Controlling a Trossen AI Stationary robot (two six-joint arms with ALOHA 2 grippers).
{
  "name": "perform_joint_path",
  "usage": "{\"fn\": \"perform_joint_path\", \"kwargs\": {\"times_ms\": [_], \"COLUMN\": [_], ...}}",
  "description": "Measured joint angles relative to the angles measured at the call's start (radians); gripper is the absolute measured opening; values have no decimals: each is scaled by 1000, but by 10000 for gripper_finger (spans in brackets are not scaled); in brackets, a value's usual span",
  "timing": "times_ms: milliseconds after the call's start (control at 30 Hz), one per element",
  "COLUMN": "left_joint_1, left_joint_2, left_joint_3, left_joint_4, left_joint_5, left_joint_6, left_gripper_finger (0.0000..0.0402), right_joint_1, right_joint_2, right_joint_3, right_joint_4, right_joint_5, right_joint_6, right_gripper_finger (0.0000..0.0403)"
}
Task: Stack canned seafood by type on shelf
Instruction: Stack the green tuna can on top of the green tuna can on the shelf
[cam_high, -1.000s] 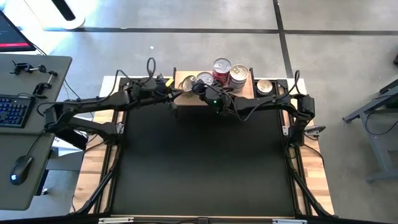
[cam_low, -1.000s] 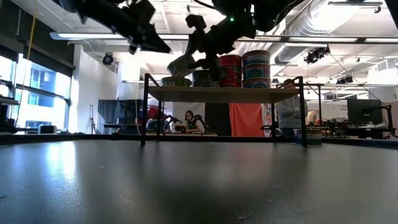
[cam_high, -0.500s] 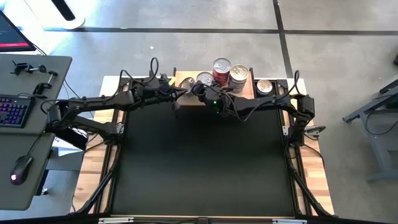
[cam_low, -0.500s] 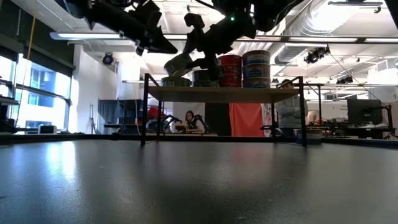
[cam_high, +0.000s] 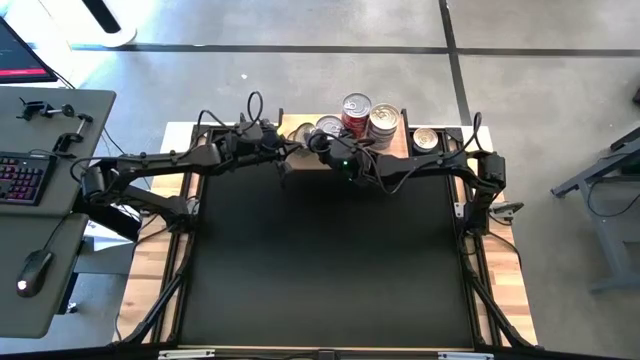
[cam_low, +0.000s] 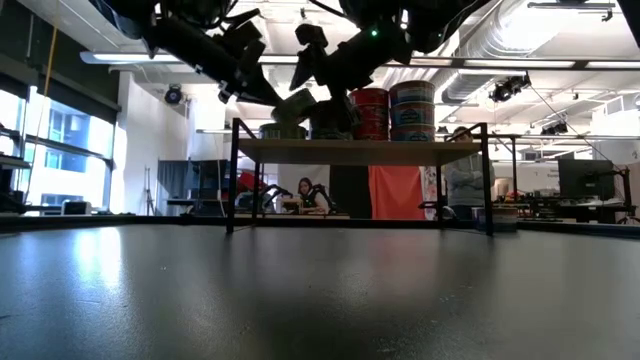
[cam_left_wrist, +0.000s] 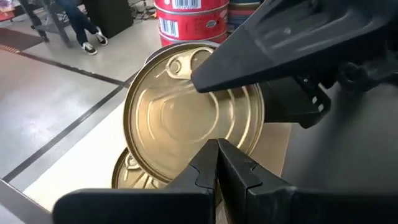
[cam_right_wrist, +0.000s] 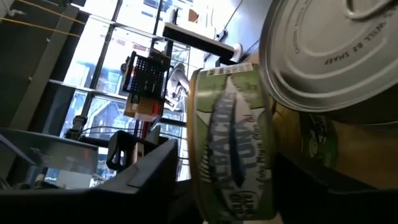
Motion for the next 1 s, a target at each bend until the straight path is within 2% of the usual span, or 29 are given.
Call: {"fn": "perform_joint_path", "kwargs": {"times_ms": [133, 233, 467, 667, 867, 1000], "left_joint_1": [18, 31, 65, 106, 117, 117], "left_joint_2": [0, -12, -114, -215, -278, -285], "left_joint_3": [0, 0, -1, -1, -1, -1], "left_joint_4": [-18, -38, -55, -103, -146, -157], "left_joint_5": [1, -2, -2, -3, -2, -2], "left_joint_6": [0, 1, 67, 68, 41, 19], "left_gripper_finger": [0, 0, 0, 0, 0, 0], "right_joint_1": [0, 0, -1, -12, -16, -22], "right_joint_2": [0, 0, -2, -5, -5, -6], "right_joint_3": [0, 0, 0, 0, 0, 2], "right_joint_4": [0, 7, 5, -5, 11, -56], "right_joint_5": [-35, -92, -101, -215, -201, -270], "right_joint_6": [-10, -69, -69, -107, -59, 23], "right_gripper_finger": [262, 278, 282, 282, 282, 282]}}
